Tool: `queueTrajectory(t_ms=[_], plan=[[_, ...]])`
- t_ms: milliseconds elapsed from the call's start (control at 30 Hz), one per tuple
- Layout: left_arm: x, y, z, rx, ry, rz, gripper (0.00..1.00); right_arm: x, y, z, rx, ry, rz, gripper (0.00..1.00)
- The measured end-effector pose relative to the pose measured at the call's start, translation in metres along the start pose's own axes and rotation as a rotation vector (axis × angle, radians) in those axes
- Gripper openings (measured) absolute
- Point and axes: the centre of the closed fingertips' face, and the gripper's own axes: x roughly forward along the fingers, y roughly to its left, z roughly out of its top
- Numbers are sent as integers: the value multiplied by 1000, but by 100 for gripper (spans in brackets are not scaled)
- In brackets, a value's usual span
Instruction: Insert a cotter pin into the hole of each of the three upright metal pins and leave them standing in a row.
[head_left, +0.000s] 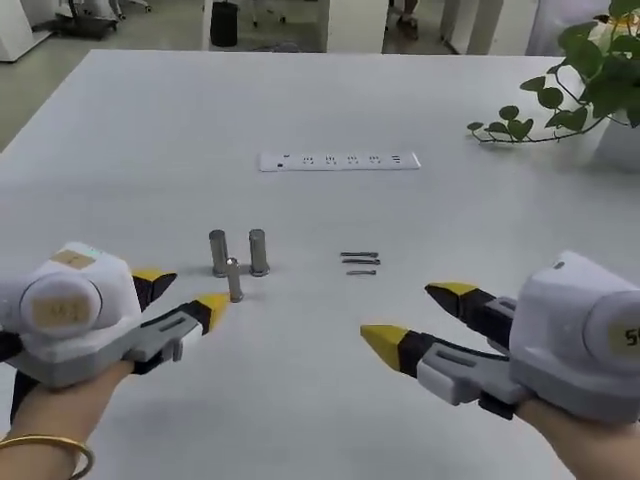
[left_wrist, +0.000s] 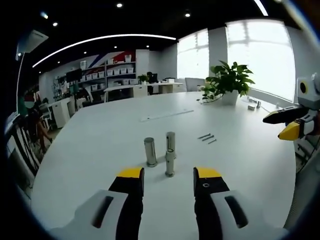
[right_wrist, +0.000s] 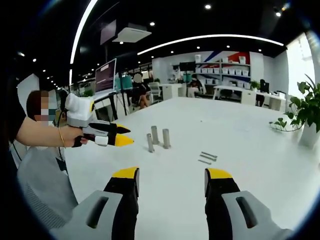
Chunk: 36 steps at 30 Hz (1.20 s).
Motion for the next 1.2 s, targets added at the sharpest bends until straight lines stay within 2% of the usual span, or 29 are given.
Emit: queueTrajectory(t_ms=[167, 333, 467, 533, 633, 767, 967, 1200], plan=[[20, 0, -4, 5, 10, -30, 33, 7, -3, -1, 1, 3, 14, 49], [40, -2, -9, 35, 21, -55, 27, 12, -7, -1, 6, 2, 22, 49], [51, -3, -14, 41, 33, -70, 22, 15, -10, -6, 12, 12, 21, 49], [54, -4, -16, 40, 42, -77, 15, 16, -12, -10, -12, 21, 13, 49], [62, -5, -20, 26, 51, -86, 14, 16, -13, -13, 0, 24, 14, 49], [68, -6, -21, 28, 50, -95, 14, 17, -13, -18, 12, 32, 11, 49], [72, -5, -21, 32, 51, -107, 7, 17, -15, -23, 24, 37, 4, 49], [73, -6, -21, 46, 47, -109, 6, 18, -15, -26, 20, 48, -2, 48]])
